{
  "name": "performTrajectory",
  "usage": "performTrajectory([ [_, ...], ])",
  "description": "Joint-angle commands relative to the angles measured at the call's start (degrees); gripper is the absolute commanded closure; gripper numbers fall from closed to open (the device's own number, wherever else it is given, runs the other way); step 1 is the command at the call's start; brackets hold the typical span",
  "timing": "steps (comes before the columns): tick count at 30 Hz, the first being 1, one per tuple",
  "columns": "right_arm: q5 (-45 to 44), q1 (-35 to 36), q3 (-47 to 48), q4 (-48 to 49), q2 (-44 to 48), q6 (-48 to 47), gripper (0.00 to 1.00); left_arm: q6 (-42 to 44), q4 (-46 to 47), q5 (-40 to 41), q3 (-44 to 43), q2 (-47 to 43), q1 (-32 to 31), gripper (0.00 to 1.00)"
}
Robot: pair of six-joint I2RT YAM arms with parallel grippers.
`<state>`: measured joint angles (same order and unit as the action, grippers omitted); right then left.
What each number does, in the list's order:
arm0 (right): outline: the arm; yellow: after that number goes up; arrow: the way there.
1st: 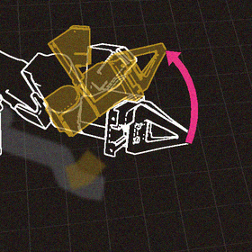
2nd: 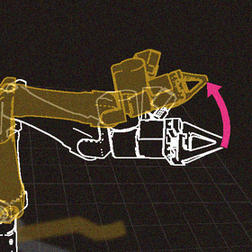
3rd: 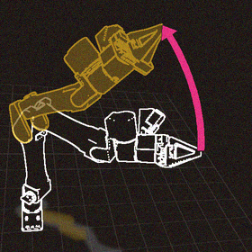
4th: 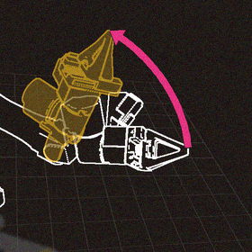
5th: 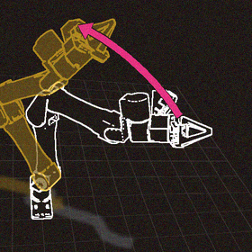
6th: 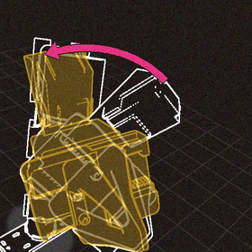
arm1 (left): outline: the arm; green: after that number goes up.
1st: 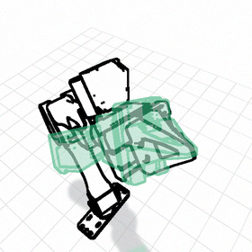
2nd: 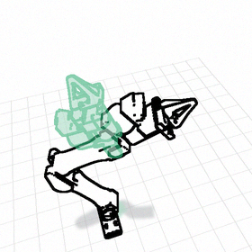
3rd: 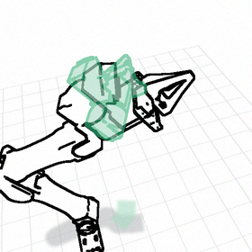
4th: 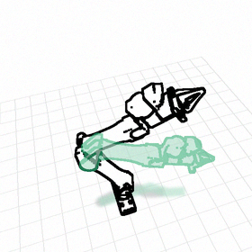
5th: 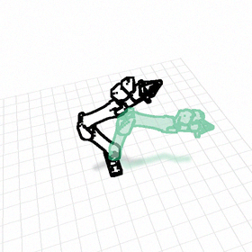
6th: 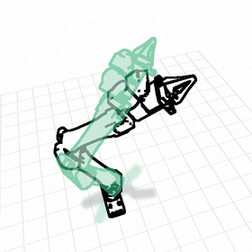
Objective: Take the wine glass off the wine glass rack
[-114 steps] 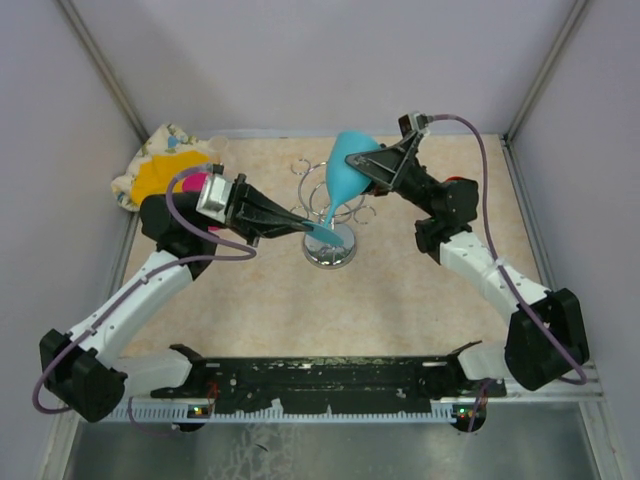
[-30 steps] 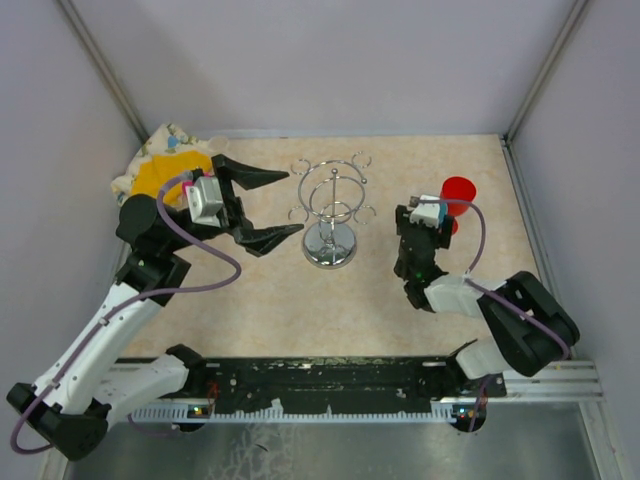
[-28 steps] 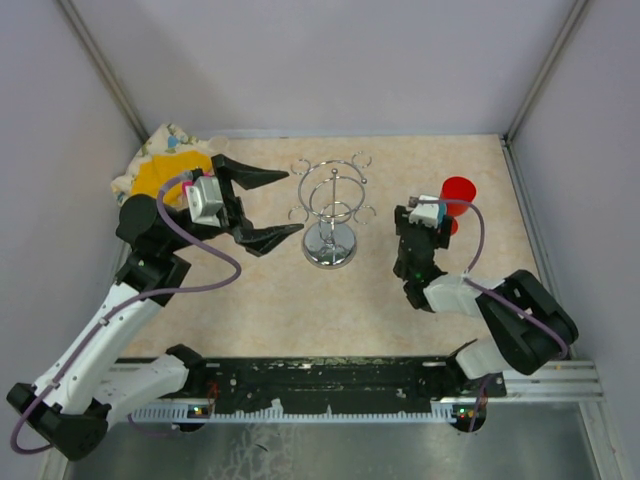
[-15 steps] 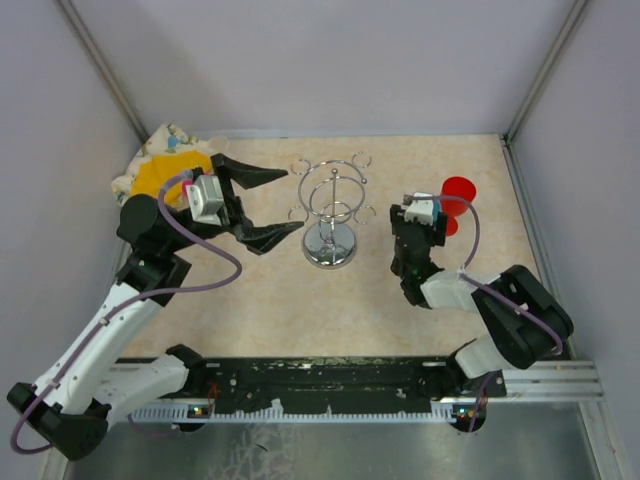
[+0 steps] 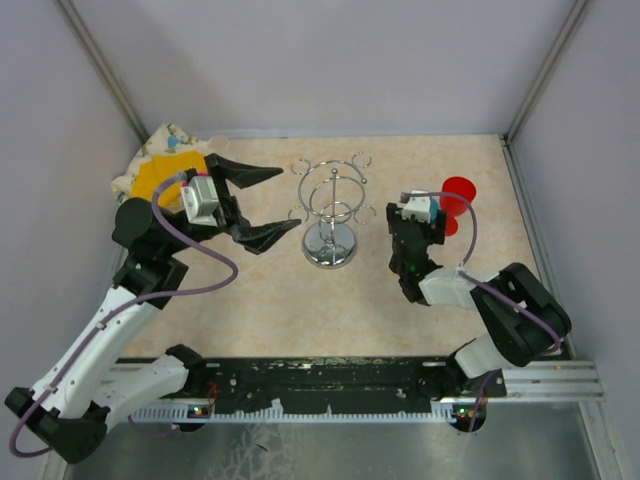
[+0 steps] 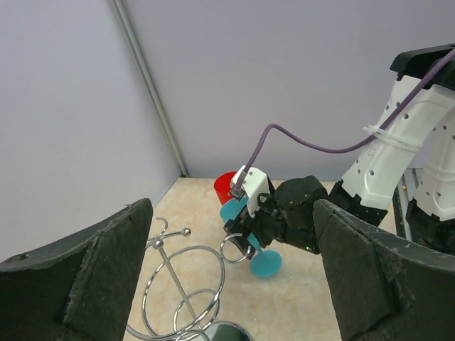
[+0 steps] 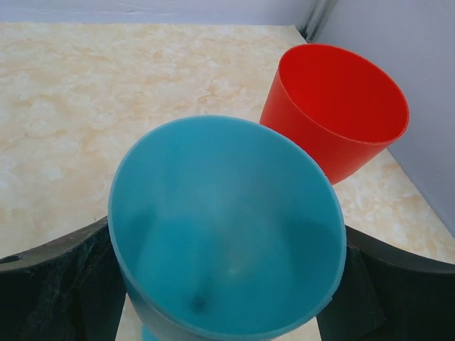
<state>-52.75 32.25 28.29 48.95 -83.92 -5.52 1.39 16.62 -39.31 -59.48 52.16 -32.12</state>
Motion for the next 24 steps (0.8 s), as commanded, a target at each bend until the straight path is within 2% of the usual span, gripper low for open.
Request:
performTrajectory([
  [1, -1.7, 0.5, 2.5, 2.1, -0.5, 1.2, 0.15, 0.7, 0.2, 0.8, 0.5, -1.0, -0.1, 0.00],
  [18, -2.2, 0.4, 2.7, 1.7, -0.5, 1.4, 0.07, 0.8, 0.2, 1.4, 0.6, -1.3, -0.1, 0.00],
  [24, -3.0, 0.4, 1.6, 2.4, 0.4, 1.5, 0.01, 0.8, 0.0, 1.7, 0.6, -1.5, -0.1, 0.00],
])
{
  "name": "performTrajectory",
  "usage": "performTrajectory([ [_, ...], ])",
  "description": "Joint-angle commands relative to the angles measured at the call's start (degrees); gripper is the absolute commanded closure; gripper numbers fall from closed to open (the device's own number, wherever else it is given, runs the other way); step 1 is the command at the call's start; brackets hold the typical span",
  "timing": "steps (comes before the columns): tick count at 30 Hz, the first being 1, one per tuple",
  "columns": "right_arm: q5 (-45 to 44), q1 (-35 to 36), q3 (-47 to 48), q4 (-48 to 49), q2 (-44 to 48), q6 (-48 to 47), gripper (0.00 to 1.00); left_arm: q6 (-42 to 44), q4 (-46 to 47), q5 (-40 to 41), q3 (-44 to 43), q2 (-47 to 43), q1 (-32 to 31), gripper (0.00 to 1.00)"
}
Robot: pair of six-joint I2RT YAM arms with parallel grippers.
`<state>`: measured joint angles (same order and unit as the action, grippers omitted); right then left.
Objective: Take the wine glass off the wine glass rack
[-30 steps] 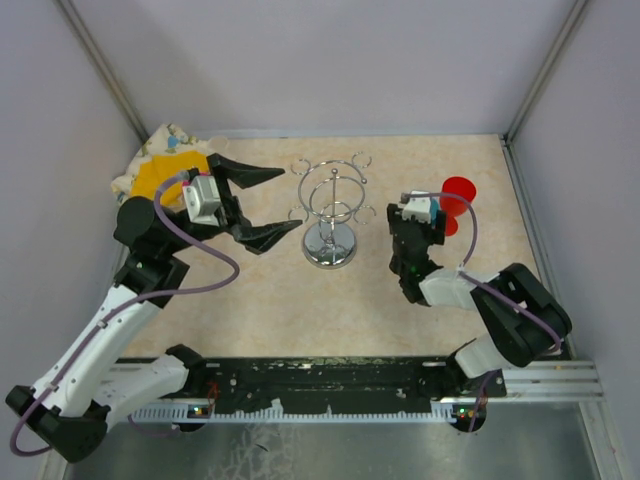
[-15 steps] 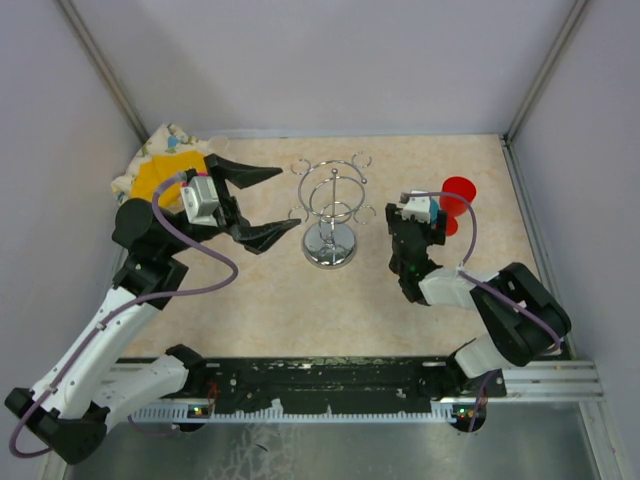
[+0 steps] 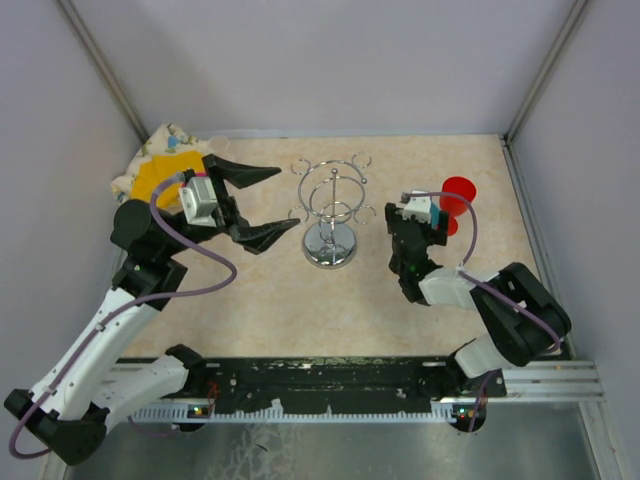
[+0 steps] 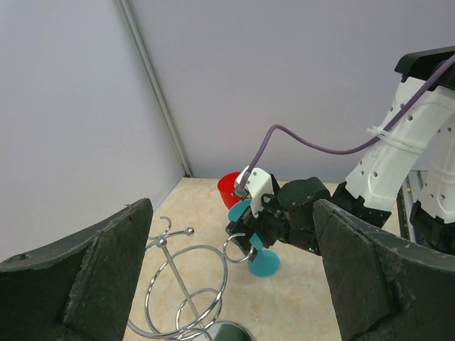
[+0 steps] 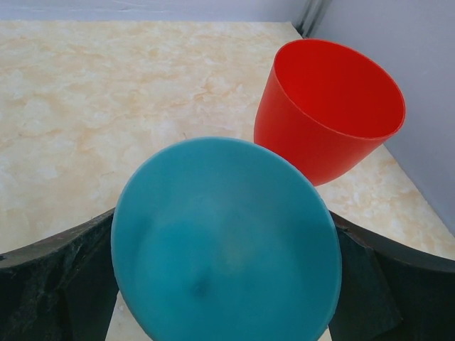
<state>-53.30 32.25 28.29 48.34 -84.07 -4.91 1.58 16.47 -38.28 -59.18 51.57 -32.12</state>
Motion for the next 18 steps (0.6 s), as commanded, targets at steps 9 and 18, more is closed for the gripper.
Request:
performTrajectory([
  [9, -4.1, 0.4, 0.0, -3.7, 9.2, 2.5, 0.01, 0.4, -0.5, 2.1, 0.0, -0.8, -0.1, 0.00],
  [18, -5.4, 0.4, -0.2, -14.6, 23.0, 2.6, 0.01, -1.0, -0.8, 3.4, -0.2, 0.1, -0.1, 0.00],
])
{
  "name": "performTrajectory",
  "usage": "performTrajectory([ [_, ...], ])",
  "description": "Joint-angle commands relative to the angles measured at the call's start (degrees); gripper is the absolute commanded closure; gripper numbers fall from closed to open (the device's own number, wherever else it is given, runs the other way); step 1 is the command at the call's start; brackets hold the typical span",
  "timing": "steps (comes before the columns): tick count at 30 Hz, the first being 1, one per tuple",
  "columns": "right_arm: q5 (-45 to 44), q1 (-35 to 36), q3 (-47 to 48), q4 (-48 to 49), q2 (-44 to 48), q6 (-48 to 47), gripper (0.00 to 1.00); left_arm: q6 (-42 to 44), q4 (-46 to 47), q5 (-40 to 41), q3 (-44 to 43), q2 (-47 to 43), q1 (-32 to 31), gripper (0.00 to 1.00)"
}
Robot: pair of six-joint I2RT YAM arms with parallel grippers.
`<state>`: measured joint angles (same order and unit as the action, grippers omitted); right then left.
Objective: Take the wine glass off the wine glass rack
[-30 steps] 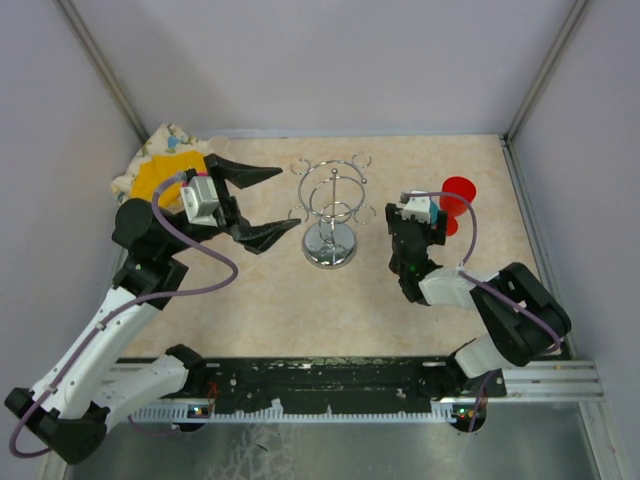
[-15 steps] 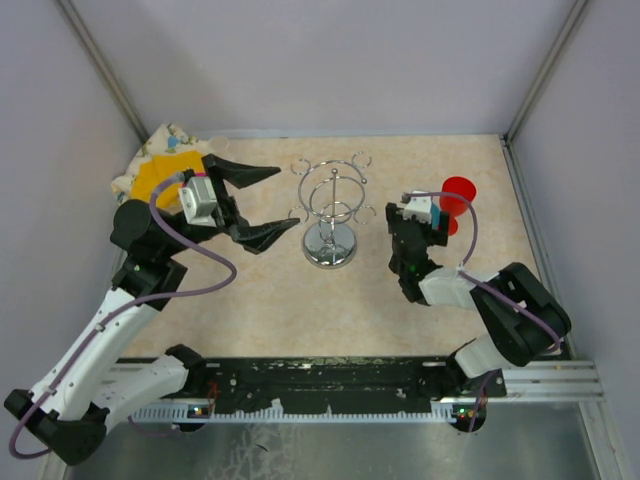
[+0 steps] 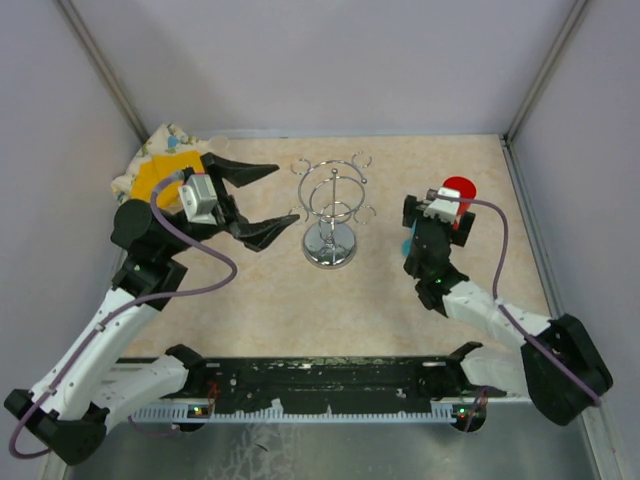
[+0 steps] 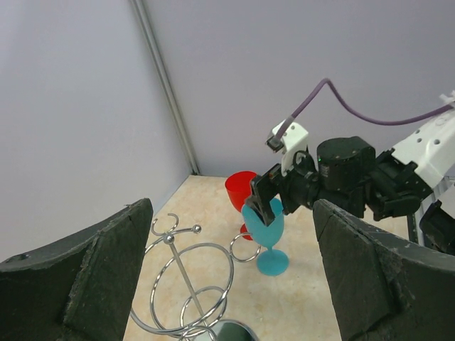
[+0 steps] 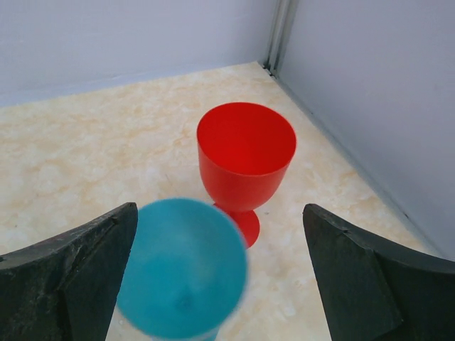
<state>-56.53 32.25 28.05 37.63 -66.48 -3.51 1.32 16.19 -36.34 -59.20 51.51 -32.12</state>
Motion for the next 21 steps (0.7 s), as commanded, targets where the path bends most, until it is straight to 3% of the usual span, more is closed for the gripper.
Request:
performTrajectory([
  [1, -2.0, 0.5, 0.1, -5.4, 6.9, 1.3, 0.01, -0.8, -0.6, 1.7, -0.1, 0.2, -0.1, 0.00],
  [7, 0.1, 0.4, 1.1, -10.1, 11.9, 1.2, 0.01, -1.1, -0.7, 2.3, 0.0, 0.3, -0.1, 0.00],
  [11, 0.6, 0.4, 7.0, -20.0, 13.8, 4.7, 0.01, -0.2, -3.0, 7.2, -0.8, 0.2, -0.1, 0.00],
  [15, 8.0, 0.4, 15.4, -29.4, 16.5, 7.6, 0.01, 0.5, -12.2, 29.7, -6.5, 3.7, -0.1, 0.00],
  [18, 13.9, 0.4, 25.3, -37.9, 14.1, 8.8, 0.01, -2.5, -31.5, 47.4, -19.7, 15.3, 0.6, 0.00],
  [21, 18.8, 0.4, 35.3, -46.2, 9.1, 10.0, 0.01, -7.6, -47.1, 55.6, -31.6, 27.1, 3.9, 0.00],
])
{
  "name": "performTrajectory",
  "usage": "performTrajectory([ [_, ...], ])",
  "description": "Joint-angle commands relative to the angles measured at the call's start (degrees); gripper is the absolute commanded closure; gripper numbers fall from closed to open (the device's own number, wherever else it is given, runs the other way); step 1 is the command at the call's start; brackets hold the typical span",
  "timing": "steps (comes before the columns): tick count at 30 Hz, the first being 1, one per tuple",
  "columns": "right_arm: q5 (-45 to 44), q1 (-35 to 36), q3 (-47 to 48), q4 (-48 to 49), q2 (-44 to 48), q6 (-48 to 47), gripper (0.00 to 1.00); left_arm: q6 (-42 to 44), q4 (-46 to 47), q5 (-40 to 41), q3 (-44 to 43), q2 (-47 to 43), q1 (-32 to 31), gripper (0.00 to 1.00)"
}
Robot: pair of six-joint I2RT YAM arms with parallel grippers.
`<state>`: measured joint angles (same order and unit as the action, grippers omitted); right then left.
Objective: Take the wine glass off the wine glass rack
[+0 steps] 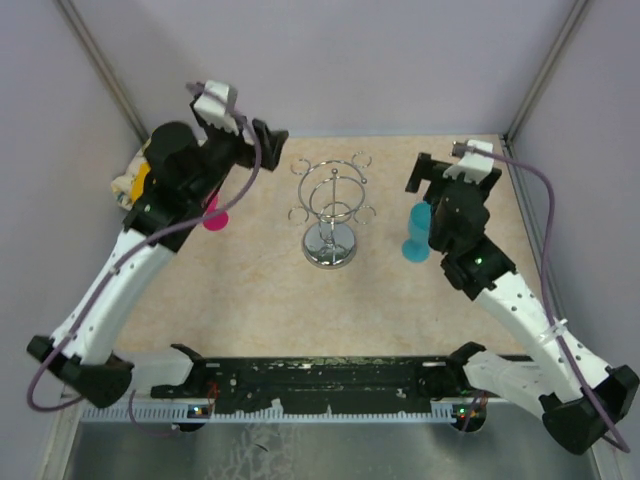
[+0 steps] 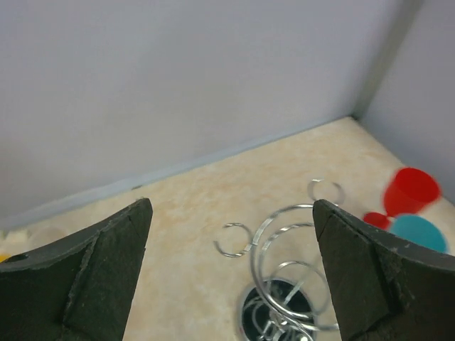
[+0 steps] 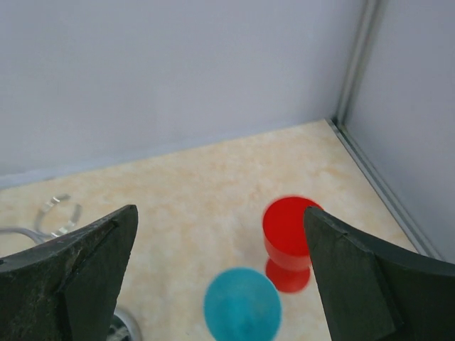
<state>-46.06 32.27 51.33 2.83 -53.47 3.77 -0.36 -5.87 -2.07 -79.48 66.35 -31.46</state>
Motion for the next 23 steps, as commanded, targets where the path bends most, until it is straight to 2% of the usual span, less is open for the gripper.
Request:
performTrajectory([
  [1, 9.8, 0.4, 14.6, -13.6, -5.5, 3.1, 0.01, -7.7, -28.1, 21.1, -13.5, 15.0, 5.2, 0.00],
  [4, 13.1, 0.2, 21.5, -18.7, -9.3, 3.6, 0.01, -13.0, -29.1, 12.5, -14.0, 17.7, 11.9, 0.00],
  [6, 16.0, -0.6, 25.1, -21.7, -11.4, 4.2, 0.01, -15.0, -26.8, 10.4, -11.4, 16.7, 14.1, 0.00],
  [11, 23.2, -3.9, 29.3, -25.7, -14.0, 5.9, 0.01, -14.9, -24.5, 12.0, -8.5, 13.8, 14.3, 0.00],
  [17, 29.1, -7.0, 29.8, -26.0, -14.3, 7.9, 0.01, -14.6, -23.4, 11.9, -6.1, 11.4, 14.3, 0.00],
  [23, 28.9, -8.4, 31.1, -27.8, -16.3, 8.7, 0.01, -14.7, -22.9, 11.7, -3.9, 9.8, 14.3, 0.00],
])
